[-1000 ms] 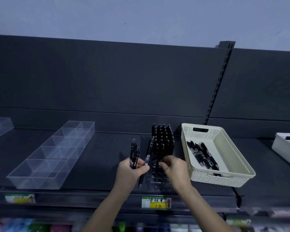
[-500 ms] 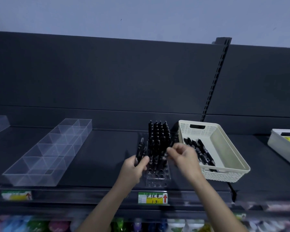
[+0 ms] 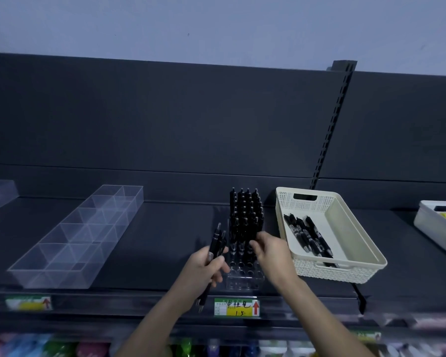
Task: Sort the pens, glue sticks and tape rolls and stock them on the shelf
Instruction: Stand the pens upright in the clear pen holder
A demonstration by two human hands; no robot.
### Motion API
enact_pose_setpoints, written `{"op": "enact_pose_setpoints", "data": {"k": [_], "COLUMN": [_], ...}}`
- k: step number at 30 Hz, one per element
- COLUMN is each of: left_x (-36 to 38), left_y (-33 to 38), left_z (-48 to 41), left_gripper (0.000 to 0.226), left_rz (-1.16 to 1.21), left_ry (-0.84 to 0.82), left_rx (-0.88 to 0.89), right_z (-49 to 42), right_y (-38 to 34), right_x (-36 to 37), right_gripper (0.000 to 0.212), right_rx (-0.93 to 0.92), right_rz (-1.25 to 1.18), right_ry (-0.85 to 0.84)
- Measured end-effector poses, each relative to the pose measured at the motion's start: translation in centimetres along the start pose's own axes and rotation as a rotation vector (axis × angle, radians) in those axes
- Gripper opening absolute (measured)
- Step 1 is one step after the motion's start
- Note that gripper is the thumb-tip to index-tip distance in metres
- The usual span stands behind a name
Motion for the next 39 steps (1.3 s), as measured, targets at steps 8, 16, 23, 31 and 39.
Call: {"op": "enact_pose_setpoints", "data": {"k": [8, 16, 23, 31, 39], "left_x": [0.4, 0.7, 1.5, 3.2, 1.0], "left_y": [-0.1, 0.0, 0.9, 1.5, 0.9], "left_z": [-0.3, 0.1, 0.1, -0.1, 0.1], "left_gripper": [0.026, 0.042, 0.012, 0.019, 0.024], "left_rz": [0.102, 0.015, 0.023, 0.121, -0.151], "left_ry": [0.003, 0.007, -0.042, -0.16, -0.005], "left_rx": [-0.041, -0.001, 0.127, 0.054, 0.146], "right_z": [0.6, 0.4, 1.9, 2.2, 0.9], "right_y": [0.2, -0.1, -1.2, -2.4, 1.2], "right_x": [-0.3, -0.4, -3.2, -3.8, -5.5], "right_gripper": [0.017, 0.029, 0.014, 0.024, 0.026], "right_rx": [-0.089, -0.044, 0.024, 0.05, 0.219], "right_rz": [0.128, 0.097, -0.275, -0.744, -0.542], "right_ry": [0.006, -0.021, 0.027, -0.257, 0.15]}}
Point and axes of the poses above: each hand's wrist, its own z-axis away from the middle knuckle, its own x-axis out of the palm, y = z × x, the point moved 3 cm from there along -z, towards the middle knuckle, and after that the axes turned 13 degrees about z, right-handed, at the moved point
